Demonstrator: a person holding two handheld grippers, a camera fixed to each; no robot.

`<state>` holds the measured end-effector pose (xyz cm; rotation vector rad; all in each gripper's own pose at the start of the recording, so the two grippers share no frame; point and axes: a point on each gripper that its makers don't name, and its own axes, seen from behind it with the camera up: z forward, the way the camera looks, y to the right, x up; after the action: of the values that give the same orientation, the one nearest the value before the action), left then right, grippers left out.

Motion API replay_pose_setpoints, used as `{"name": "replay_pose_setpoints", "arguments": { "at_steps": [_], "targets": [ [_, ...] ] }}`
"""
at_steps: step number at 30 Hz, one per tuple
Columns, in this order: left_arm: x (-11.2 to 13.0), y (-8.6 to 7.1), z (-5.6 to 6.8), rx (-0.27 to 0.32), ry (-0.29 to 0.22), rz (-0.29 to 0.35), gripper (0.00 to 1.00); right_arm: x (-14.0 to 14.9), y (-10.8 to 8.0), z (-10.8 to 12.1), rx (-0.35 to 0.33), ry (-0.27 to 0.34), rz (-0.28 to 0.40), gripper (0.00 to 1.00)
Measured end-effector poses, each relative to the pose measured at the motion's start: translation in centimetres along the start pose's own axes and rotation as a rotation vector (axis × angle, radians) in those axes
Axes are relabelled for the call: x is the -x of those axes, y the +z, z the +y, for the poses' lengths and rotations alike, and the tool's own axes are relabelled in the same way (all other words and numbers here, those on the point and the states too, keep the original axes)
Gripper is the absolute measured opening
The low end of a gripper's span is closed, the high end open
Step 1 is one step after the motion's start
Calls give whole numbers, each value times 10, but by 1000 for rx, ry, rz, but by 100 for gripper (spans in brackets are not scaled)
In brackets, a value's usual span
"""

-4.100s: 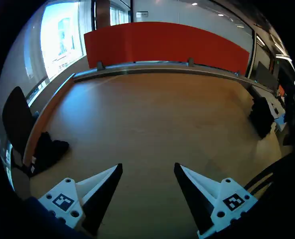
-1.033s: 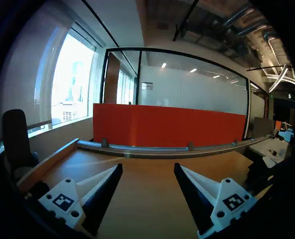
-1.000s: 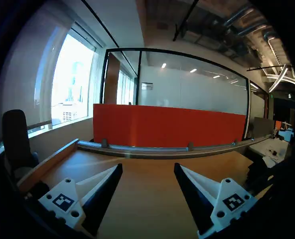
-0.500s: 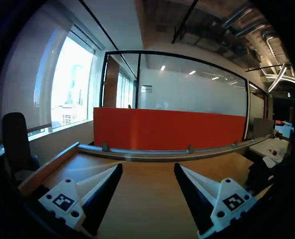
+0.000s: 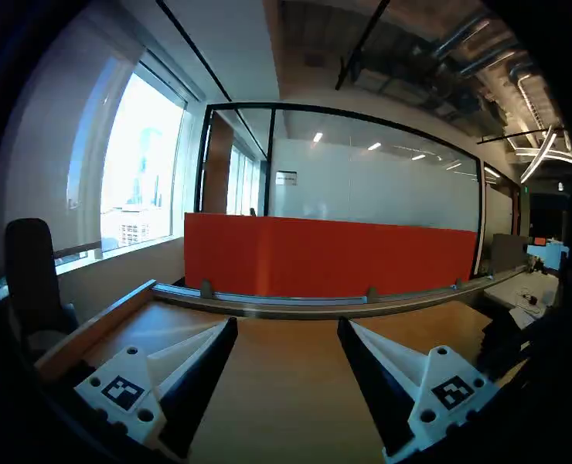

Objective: Fold towel

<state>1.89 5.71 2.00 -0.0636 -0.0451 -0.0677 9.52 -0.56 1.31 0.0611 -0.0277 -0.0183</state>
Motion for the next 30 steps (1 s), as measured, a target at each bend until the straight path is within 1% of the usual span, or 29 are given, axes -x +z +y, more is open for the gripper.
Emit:
{"name": "replay_pose_setpoints", "arguments": {
  "at_steps": [8,14,19,23,30],
  "targets": [
    [3,1,-3,-22,44,9,96,8,3,-9,-28,-5,-38,92],
    [15,-1,-2,-30,69,23,96,1,6,-14,-25,18,-45,92],
    [28,-5,-5,-28,71,28,96,0,8,-20,-18,43,-42,92],
    [36,-7,-10,-19,73,39,96,4,6,-26,-16,58,-42,92],
    [58,-7,-25,-19,81,52,96,21,7,-35,-6,70,-44,92]
  ]
}}
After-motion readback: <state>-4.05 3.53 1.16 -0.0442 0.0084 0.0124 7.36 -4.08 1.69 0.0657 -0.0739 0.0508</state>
